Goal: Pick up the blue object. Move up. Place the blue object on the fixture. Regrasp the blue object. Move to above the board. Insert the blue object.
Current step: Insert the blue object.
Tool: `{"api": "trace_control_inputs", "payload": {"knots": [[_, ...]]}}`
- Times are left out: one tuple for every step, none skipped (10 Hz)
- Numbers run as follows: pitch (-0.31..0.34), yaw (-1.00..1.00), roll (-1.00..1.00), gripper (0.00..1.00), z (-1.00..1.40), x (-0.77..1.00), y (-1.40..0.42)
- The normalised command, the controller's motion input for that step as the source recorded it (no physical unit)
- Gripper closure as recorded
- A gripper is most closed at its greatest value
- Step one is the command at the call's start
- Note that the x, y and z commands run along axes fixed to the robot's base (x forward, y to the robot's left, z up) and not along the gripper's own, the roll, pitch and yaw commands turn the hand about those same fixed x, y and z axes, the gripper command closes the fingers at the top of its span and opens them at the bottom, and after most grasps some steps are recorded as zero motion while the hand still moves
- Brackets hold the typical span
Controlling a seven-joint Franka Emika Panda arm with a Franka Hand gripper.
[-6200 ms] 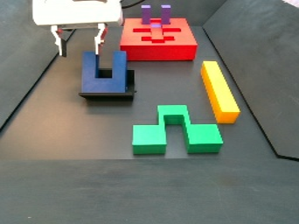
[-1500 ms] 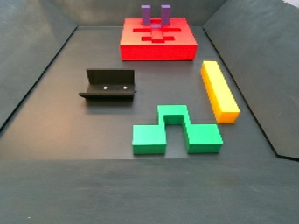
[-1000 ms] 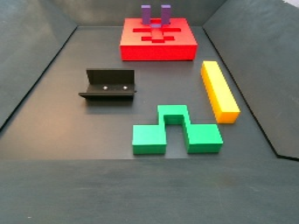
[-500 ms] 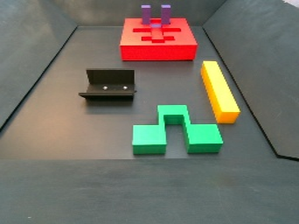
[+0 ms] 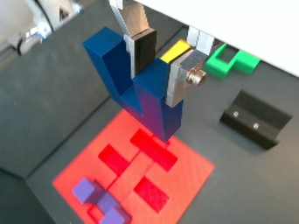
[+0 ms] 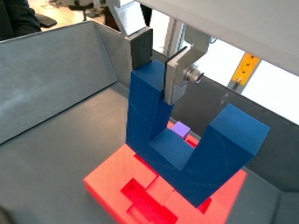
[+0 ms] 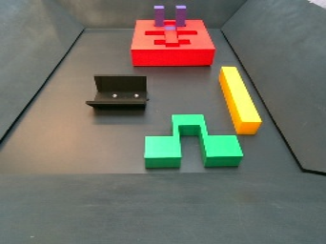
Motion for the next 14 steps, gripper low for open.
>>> {"api": "trace_control_inputs", "payload": {"knots": [[-0.323, 0.07, 0.09, 1.00, -0.59, 0.00, -0.25], [-0.269, 0.00, 0.00, 1.00, -0.66, 0.09, 0.02], [-0.247, 0.00, -0.14, 1.00, -0.59, 0.05, 0.41], [-0.227, 0.05, -0.19, 1.00, -0.57, 0.00, 0.54], [-0.230, 0.09, -0.24, 1.00, -0.51, 0.00, 0.39], [-0.194, 0.10, -0.03, 1.00, -0.40, 0.01, 0.00], [-0.169, 0.04, 0.00, 1.00, -0.38, 0.00, -0.15], [0.000, 0.00, -0.15, 1.00, -0.49, 0.00, -0.06], [0.000, 0.00, -0.19, 1.00, -0.37, 0.00, 0.00], [0.000, 0.00, -0.17, 1.00, -0.36, 0.00, 0.04], [0.051, 0.00, -0.15, 1.00, -0.38, 0.08, 0.00], [0.099, 0.00, -0.03, 1.00, -0.34, 0.09, -0.03], [0.000, 0.03, 0.01, 1.00, -0.25, 0.00, 0.00], [0.089, 0.00, 0.10, 1.00, -0.15, 0.08, 0.00]]}}
